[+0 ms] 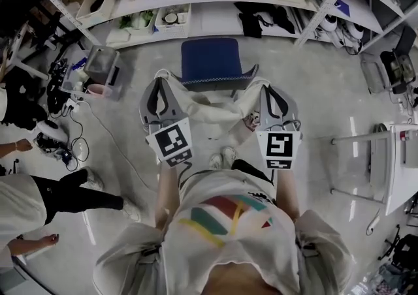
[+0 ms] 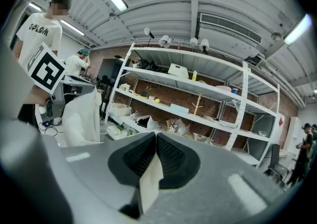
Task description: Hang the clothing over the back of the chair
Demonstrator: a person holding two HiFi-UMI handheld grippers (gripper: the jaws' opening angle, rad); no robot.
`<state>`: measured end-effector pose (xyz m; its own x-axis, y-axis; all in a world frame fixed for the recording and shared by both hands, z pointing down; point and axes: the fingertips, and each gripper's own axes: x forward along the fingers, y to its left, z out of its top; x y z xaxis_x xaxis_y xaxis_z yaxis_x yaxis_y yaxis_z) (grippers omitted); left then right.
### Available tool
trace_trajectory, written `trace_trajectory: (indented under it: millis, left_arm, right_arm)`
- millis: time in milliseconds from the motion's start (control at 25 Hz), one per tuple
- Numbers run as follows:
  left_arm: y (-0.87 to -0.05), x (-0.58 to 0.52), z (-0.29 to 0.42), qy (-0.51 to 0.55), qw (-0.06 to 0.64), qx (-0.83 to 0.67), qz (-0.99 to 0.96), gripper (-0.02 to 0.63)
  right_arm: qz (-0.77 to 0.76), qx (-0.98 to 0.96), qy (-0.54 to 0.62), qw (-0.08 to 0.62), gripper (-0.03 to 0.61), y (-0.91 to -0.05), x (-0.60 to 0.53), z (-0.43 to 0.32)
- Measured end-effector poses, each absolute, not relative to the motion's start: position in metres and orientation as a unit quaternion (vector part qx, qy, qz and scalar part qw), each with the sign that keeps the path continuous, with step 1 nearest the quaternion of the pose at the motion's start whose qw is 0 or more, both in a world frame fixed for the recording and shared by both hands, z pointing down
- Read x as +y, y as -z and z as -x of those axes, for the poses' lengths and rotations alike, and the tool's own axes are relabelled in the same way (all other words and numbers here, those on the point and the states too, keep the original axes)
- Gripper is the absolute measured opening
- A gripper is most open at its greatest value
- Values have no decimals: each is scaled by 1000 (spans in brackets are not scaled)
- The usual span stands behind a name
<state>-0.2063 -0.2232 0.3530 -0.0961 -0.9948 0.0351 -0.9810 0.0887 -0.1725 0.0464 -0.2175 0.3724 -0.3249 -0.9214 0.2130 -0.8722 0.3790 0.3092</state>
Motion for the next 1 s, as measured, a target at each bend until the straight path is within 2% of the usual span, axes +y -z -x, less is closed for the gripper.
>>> trace_trajectory:
  millis: [600, 1000]
  left_arm:
    - [-347, -244, 197, 73, 51, 753, 652, 14]
    - [-280, -274, 209, 43, 105, 760, 640, 14]
  right_arm:
    - [-563, -808, 71, 160, 12, -360, -248, -78]
    - [-594, -783, 136, 127, 12, -291, -289, -103]
